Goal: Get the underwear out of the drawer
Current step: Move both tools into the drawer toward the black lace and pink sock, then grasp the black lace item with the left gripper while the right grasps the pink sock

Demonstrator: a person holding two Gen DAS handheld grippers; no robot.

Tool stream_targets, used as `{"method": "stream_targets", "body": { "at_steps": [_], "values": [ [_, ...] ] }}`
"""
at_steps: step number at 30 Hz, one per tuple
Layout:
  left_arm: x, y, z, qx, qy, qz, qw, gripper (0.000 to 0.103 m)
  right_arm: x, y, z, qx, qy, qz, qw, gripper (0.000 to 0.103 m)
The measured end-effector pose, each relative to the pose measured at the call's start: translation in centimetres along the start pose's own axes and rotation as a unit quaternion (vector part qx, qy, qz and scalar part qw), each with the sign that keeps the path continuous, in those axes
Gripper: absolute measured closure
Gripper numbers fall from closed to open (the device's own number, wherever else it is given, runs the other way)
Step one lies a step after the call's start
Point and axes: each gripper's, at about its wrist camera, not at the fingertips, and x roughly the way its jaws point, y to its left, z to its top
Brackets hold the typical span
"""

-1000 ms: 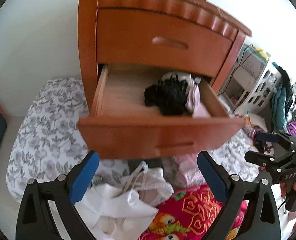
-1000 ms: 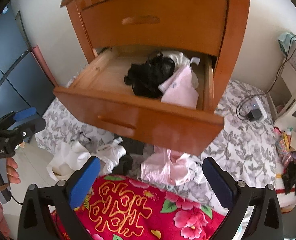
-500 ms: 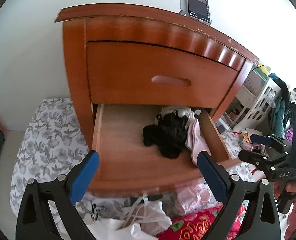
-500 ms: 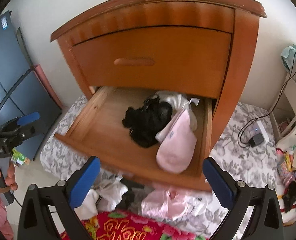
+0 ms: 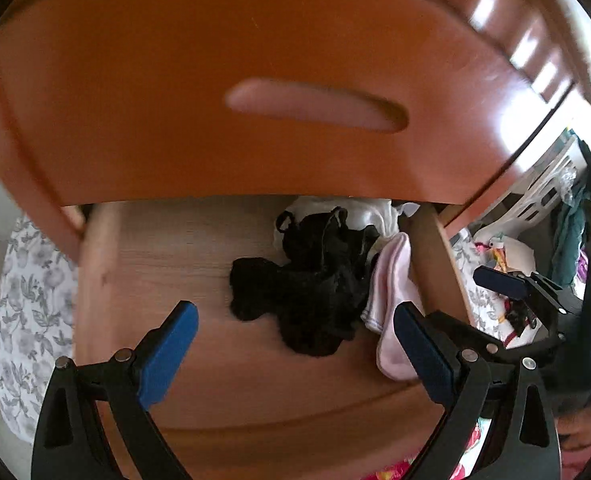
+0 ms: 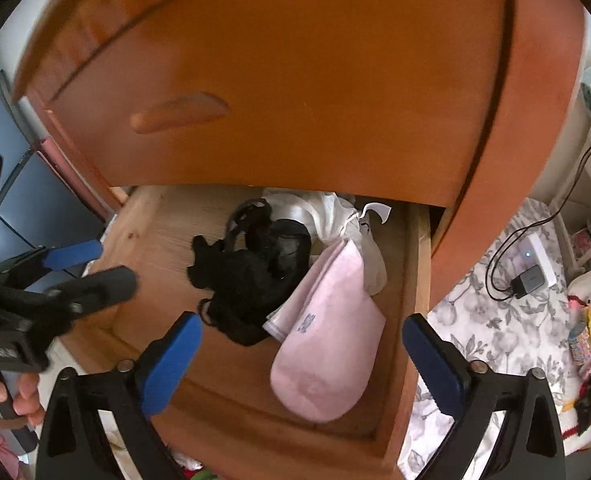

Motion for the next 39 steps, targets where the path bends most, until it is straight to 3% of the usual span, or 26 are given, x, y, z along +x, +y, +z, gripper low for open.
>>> {"method": "stream_targets", "body": {
  "at_steps": [2, 8, 24, 34, 39],
  "values": [
    [1.6, -0.1, 0.6, -0.007, 0.014, -0.001, 0.9999, 0.005, 1.0, -0.1, 0.4, -0.004, 0.005, 0.0, 1.0, 0.01],
    [4.7, 0.9, 1.6, -0.044, 0.037, -0.004, 0.9983, 0.005, 3.6, 0.5, 1.1, -0.033, 0.022, 0.004, 0.999, 0.013],
    [9.4, 2.6, 2.7, -0.089, 0.105, -0.027, 0.99, 0.007, 6.8, 0.4, 0.9, -0.036, 0.081, -0.008, 0.996, 0.036],
    [11.2, 3.0, 2.8, -0.095, 0.13, -0.03, 0.9864, 0.033, 8.4, 0.2, 0.9, -0.033, 0.116, -0.028, 0.992, 0.049],
    [12.1, 2.9, 2.3, -0.099, 0.14, -0.032, 0.9847, 0.056, 9.1, 0.5, 0.8, -0.032, 0.126, -0.047, 0.99, 0.061]
  ]
}}
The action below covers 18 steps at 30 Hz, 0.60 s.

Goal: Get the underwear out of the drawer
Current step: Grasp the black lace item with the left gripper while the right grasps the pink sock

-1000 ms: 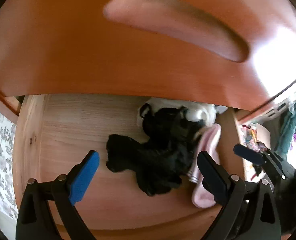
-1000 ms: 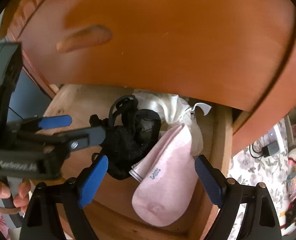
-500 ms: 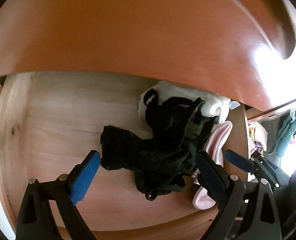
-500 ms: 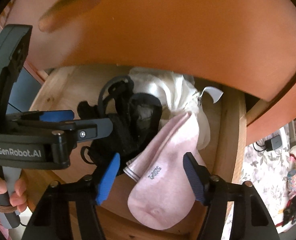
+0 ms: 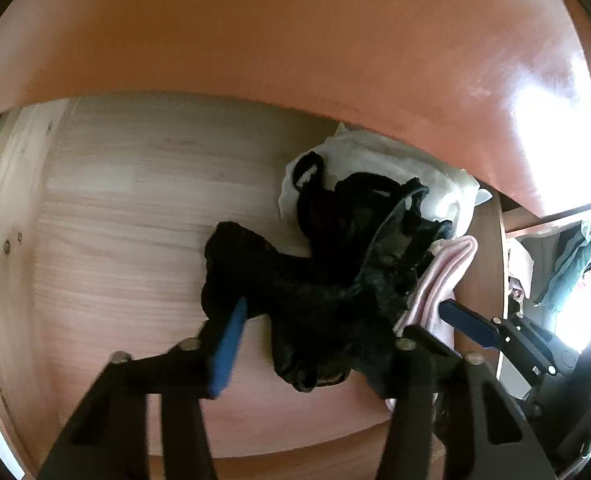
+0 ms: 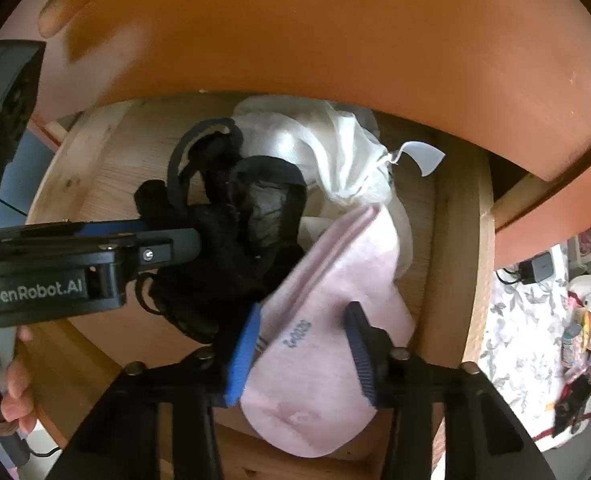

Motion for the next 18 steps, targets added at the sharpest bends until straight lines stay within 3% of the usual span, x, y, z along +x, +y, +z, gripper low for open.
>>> {"method": "stream_targets", "body": {
  "at_steps": [6, 11, 18],
  "values": [
    [0.0, 0.1, -0.5, -0.003, -0.007, -0.001, 1.0, 0.09, 0.0, -0.3, 0.0, 0.013, -0.003, -0.006, 1.0, 0.073],
    [-0.6, 0.3, -0.9, -0.003, -0.023, -0.004, 0.9997, 0.095, -0.8, -1.5, -0.3, 0.023, -0.017, -0.011, 1.0, 0.089],
    [-2.4, -0.1, -1.8, -0.002, -0.056, -0.009, 0.9984, 0.098, -2.5, -2.6, -0.8, 0.036, -0.042, -0.014, 0.998, 0.09]
  ]
}}
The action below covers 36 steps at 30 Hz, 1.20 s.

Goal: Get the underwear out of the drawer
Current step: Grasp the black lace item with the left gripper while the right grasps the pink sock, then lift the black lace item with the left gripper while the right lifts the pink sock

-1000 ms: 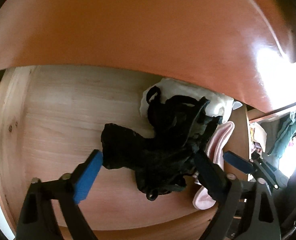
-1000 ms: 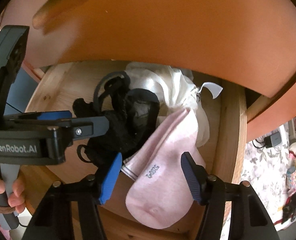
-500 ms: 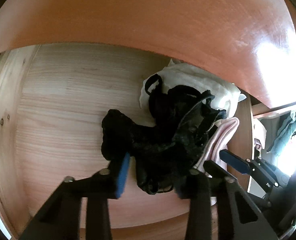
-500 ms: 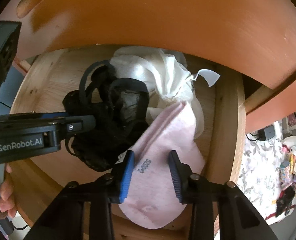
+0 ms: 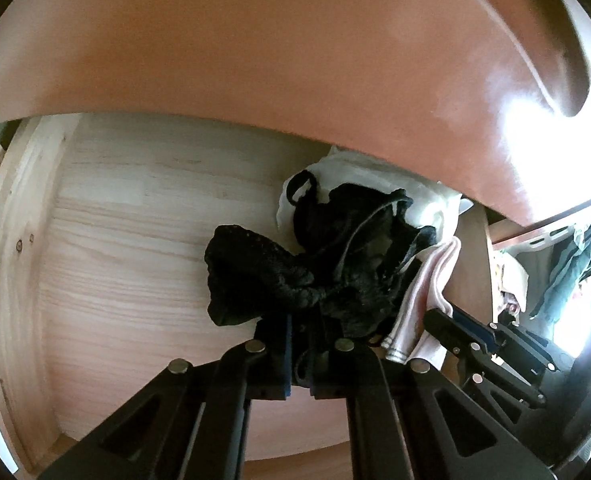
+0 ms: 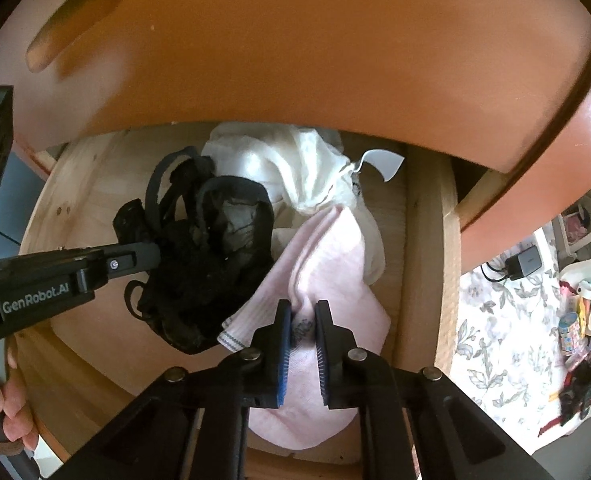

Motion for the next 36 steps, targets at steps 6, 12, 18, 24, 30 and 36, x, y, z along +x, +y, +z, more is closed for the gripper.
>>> {"method": "stream_targets", "body": {
  "at_steps": [6, 12, 18, 24, 30, 36],
  "values": [
    [-1.1, 0.3, -0.6, -0.008, -0.024, -0.011, 0.9996, 0.099, -0.9, -0.9, -0.5, 0.01, -0.013, -0.002, 1.0, 0.091],
    [-2.2, 1.1, -1.3, -0.013, -0.037, -0.017, 0.9991, 0.1, -1.2, -1.1, -0.6, 0.012, -0.017, -0.004, 1.0, 0.091],
    [-4.2, 1.8, -2.1, -0.014, -0.06, -0.023, 0.9978, 0.1, -2.5, -1.7, -1.3, 0.033, -0.033, 0.002, 0.999, 0.091],
    [-6.0, 2.5, -4.1, -0.014, -0.076, -0.028, 0.9966, 0.101, -5.0, -2.8, -2.6, 0.043, -0.045, 0.019, 0.998, 0.091],
    [-9.9, 2.8, -5.1, -0.014, -0.105, -0.046, 0.9933, 0.101, -10.4, -3.2, -2.7, 0.036, -0.093, 0.03, 0.995, 0.091],
    [-17.3, 2.1, -5.9, 0.01, -0.158, -0.058, 0.9857, 0.101, -15.8, -2.6, -3.0, 0.031, -0.142, 0.035, 0.989, 0.091]
  ]
}}
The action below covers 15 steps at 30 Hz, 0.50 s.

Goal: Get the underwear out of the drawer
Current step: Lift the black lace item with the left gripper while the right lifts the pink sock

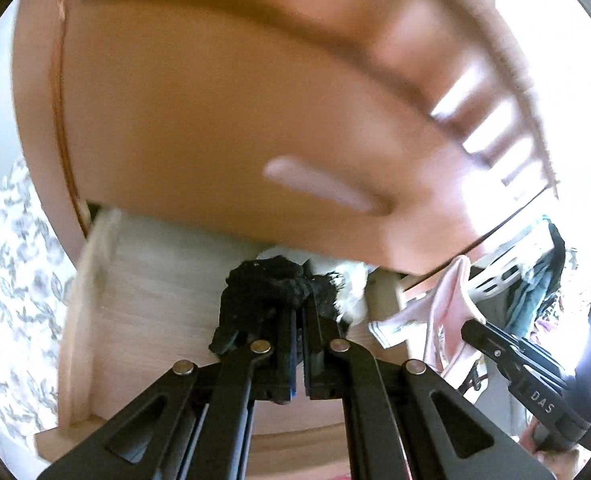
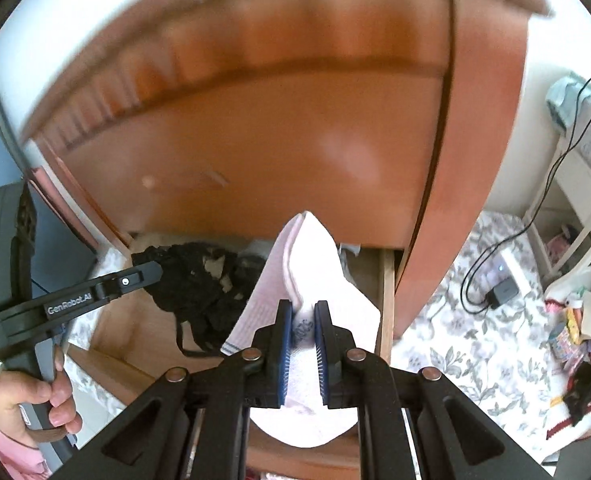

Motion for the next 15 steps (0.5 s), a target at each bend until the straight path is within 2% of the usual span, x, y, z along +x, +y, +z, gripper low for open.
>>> {"method": "stream_targets", "body": {
  "at_steps": [11, 15],
  "values": [
    [-12.8, -3.9, -0.6, 0.043, -0.082, -0.02, 0.9955, 0.101, -8.7, 3.8, 0.7, -0.015, -0.08, 0.006, 0.997, 0.091],
    [-15.9, -5.3, -1.6, 0.056, -0.102, -0.029, 0.9928, 0.101, -11.6, 5.4, 0.0, -0.023, -0.103, 0.006, 0.994, 0.091]
  ]
}}
